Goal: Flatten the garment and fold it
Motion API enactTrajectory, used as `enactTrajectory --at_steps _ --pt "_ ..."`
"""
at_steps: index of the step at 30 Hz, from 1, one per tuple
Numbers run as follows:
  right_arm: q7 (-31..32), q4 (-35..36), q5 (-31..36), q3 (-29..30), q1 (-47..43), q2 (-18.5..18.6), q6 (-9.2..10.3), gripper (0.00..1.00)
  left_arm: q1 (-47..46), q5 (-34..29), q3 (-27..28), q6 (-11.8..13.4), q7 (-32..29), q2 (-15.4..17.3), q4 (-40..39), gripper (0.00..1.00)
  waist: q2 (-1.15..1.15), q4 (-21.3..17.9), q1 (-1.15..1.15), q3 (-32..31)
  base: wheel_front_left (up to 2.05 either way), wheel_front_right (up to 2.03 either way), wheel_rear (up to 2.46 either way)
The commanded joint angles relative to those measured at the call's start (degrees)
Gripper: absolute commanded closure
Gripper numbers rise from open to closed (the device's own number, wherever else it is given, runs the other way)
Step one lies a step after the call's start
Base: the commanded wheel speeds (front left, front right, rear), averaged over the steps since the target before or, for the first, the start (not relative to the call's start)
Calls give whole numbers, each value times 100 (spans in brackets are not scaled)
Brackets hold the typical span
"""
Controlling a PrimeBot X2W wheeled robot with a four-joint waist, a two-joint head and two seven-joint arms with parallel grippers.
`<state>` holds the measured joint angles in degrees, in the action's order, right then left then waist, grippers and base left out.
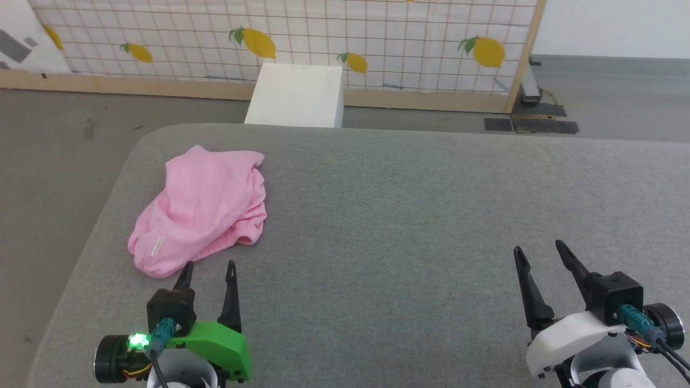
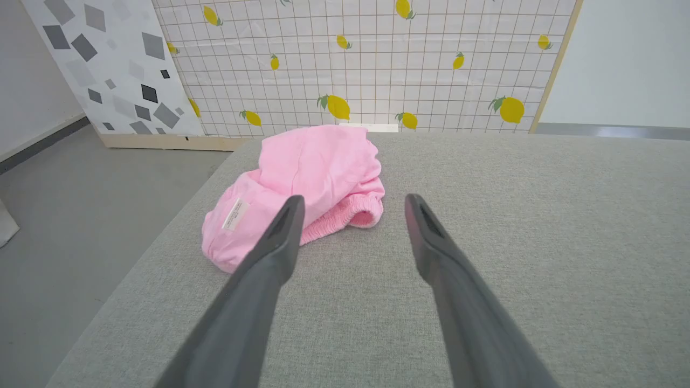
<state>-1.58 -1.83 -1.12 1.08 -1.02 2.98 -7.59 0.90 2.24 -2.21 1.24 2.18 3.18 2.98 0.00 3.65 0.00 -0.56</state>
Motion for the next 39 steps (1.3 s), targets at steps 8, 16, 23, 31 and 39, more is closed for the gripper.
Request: enactTrajectory --at_steps 8,16,23,31,39 --pt "-140 -101 -109 45 105 -3 2 0 -165 153 -40 128 153 71 97 0 0 477 0 -23 0 0 0" --pt "-231 -190 -168 67 146 -3 3 0 -204 246 -91 203 247 112 160 0 0 869 0 -38 0 0 0" --pt "-317 -295 -229 69 191 -4 4 0 -216 332 -133 286 329 149 208 0 0 1106 0 -72 -13 -13 -13" --pt "-414 -382 -285 68 225 -5 4 0 -213 434 -188 384 420 188 254 0 0 1340 0 -102 -4 -4 -4" --pt "-499 -483 -338 68 237 -5 5 0 -206 534 -248 488 503 232 313 0 0 1577 0 -141 0 0 0"
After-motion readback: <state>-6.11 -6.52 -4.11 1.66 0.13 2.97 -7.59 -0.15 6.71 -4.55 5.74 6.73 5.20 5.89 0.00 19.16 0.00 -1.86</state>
